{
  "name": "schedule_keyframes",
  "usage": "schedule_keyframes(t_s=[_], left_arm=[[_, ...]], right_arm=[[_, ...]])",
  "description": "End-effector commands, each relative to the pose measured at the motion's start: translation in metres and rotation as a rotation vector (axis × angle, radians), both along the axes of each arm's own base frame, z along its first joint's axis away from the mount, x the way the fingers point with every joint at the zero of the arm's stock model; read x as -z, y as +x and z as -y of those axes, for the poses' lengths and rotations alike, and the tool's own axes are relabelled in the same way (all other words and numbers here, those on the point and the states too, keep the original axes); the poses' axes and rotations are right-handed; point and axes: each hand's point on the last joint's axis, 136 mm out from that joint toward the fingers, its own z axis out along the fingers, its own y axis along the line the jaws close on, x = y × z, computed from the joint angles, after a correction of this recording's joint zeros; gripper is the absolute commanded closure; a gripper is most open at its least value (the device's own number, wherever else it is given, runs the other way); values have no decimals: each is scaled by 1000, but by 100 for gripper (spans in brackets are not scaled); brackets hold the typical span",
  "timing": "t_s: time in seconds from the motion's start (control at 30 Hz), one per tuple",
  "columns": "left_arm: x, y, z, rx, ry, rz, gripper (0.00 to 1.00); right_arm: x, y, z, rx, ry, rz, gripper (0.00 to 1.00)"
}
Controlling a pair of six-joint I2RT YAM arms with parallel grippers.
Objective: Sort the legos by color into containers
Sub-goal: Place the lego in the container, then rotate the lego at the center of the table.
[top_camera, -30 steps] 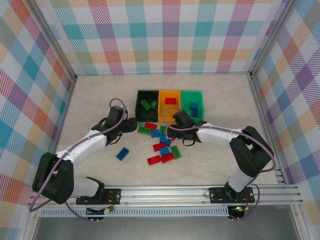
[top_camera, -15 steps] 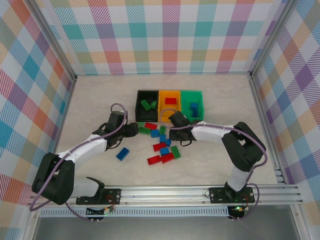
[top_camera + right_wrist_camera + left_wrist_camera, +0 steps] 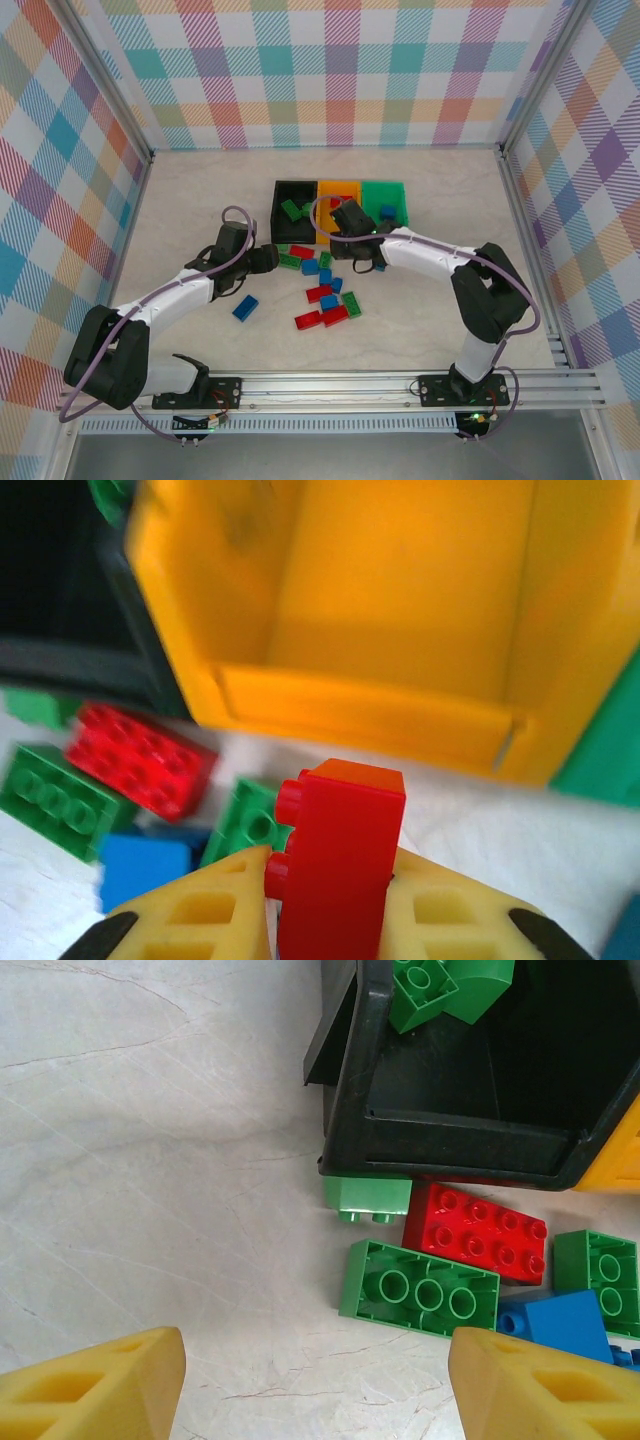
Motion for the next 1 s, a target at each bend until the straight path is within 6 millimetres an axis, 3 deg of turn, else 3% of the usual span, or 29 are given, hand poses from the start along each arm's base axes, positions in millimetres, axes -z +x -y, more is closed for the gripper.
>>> schedule_keyframes(t_s=[0.0,0.1,0.17,0.2,0.27,0.33,0.43,0.6,0.8,0.97], left_arm=[[-4,-1,1,8,-29,18,30],[-4,-1,0,2,-23,19,30],[-4,-1,0,5,-25,20,30],[-4,-1,1,7,-26,19,30],[-3,-2,-1,3,-22,17,30],[-3,-2,-1,1,-20,18,30],[-4,-2,-2,0,-18,19,30],[-3,-1,0,4,-20,20,30],[0,0,3,9,-32,8,30],[2,1,6,17,-44,0,30]], right_arm=[[-23,26,4,-12,-28,63,74],[-34,49,4,-11,-25,61,71],[-37,66,4,-8,-17,49,64],[-36,70,3,-15,-10,31,62],[-35,77,0,-26,-2,-3,48],[-35,76,-5,-46,4,-9,45],[-35,64,-10,-79,31,-3,44],[-26,28,-16,-166,15,1,43],[-3,-20,-17,-249,27,-77,42],[17,-49,-31,-301,39,-167,41]])
